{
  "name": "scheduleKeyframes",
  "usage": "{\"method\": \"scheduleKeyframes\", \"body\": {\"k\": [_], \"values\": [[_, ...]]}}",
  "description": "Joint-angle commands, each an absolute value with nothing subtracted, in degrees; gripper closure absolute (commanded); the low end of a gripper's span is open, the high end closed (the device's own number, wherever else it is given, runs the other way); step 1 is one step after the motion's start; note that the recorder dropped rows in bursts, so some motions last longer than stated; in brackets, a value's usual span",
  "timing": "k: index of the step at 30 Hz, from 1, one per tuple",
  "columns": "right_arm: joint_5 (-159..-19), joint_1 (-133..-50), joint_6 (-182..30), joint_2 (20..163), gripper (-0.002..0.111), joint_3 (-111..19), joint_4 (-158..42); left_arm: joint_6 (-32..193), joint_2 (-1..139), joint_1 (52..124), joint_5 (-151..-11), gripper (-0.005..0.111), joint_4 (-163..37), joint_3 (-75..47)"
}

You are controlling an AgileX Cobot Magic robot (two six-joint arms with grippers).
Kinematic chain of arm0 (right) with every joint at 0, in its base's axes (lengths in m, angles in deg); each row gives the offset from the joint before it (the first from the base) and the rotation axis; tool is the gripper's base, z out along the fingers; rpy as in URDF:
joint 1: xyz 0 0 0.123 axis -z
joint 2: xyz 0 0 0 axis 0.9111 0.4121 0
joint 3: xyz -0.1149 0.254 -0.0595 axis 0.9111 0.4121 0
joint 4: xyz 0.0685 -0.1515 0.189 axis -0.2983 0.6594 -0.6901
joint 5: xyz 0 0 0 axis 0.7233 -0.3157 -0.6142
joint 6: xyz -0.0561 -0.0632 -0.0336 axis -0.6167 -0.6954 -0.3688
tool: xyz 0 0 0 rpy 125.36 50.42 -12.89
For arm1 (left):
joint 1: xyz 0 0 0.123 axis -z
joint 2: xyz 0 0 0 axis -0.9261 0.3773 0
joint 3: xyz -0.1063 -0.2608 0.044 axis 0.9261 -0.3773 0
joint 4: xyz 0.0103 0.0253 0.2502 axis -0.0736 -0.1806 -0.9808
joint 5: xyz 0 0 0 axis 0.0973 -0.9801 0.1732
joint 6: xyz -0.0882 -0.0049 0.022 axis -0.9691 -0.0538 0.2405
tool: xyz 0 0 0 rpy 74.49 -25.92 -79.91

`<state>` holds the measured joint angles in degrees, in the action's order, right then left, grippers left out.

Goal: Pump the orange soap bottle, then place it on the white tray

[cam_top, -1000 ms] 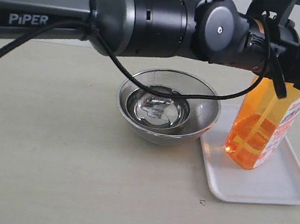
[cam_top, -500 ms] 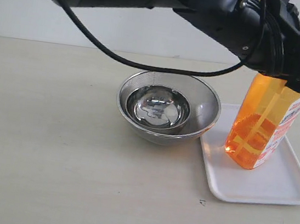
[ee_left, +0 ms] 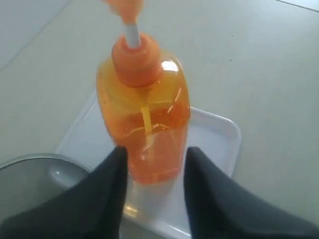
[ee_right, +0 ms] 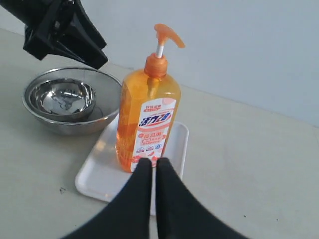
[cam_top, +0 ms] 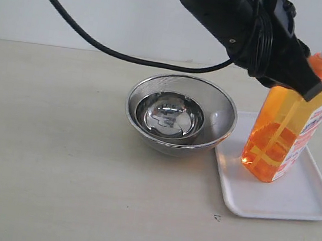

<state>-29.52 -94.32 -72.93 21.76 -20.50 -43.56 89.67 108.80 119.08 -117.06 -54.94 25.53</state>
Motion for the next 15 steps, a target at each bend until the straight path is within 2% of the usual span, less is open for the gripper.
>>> {"method": "scheduleKeyframes", "body": {"k": [1, 2, 3, 8, 13, 15], "values": [[-32.13, -94.23, -69.78, 26.34, 0.108, -20.56, -44.55, 90.05, 108.18, 118.84, -117.48, 0.095, -58.47, 25.87], [-32.71, -94.23, -69.77, 28.07, 0.108, -20.56, -44.78, 90.05, 108.18, 118.80, -117.51, 0.101, -59.08, 25.87], [-33.87, -94.23, -69.77, 29.71, 0.108, -20.56, -44.78, 90.05, 108.18, 118.80, -117.51, 0.102, -59.47, 25.87], [-47.26, -94.23, -66.36, 37.47, 0.108, -20.56, -44.63, 90.05, 108.18, 118.16, -119.71, 0.102, -64.24, 25.87], [-49.65, -94.23, -61.20, 45.10, 0.108, -20.45, -41.00, 90.05, 108.29, 114.66, -120.32, 0.102, -64.60, 25.77], [-57.63, -94.23, -55.95, 46.54, 0.108, -17.10, -35.77, 91.74, 108.39, 112.72, -118.11, 0.102, -62.62, 25.68]]}}
